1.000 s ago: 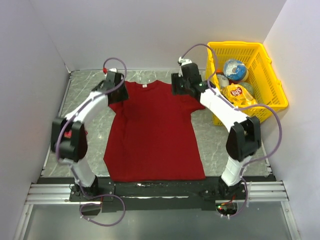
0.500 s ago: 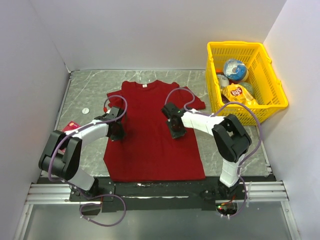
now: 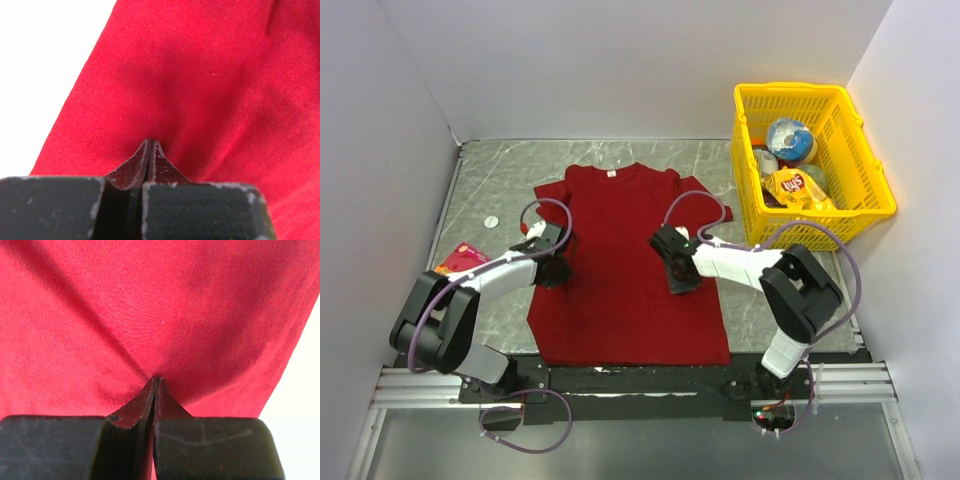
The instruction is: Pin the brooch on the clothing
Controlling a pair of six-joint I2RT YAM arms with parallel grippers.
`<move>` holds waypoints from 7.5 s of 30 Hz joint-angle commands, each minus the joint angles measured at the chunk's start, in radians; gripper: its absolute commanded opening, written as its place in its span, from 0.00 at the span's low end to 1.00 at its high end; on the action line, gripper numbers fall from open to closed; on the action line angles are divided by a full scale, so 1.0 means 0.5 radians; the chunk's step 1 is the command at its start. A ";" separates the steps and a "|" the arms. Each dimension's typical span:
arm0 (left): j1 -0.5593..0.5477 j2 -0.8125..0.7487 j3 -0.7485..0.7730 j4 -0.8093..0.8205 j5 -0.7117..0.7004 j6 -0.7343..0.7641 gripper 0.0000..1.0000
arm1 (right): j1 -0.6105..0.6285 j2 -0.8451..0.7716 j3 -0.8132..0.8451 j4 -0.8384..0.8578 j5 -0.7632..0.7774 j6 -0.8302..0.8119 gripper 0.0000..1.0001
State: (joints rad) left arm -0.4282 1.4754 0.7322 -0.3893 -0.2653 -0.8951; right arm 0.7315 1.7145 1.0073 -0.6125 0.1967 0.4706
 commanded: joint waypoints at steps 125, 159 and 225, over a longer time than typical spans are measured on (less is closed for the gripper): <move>0.844 0.516 1.340 -0.390 -0.025 0.554 0.22 | -0.276 -0.281 0.529 0.262 -1.053 -0.521 0.42; 1.062 1.359 1.705 -0.335 0.175 0.606 0.21 | -0.273 -0.223 0.498 0.225 -1.056 -0.567 0.47; -0.125 0.111 1.441 -0.252 0.515 0.483 0.01 | -0.374 0.194 0.842 1.145 -1.648 0.323 0.54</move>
State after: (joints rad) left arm -0.4778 1.5810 1.4178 -0.5205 -0.0376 -0.6437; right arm 0.5621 1.8065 1.3952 -0.0643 -0.6144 0.6254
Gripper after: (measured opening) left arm 0.012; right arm 0.552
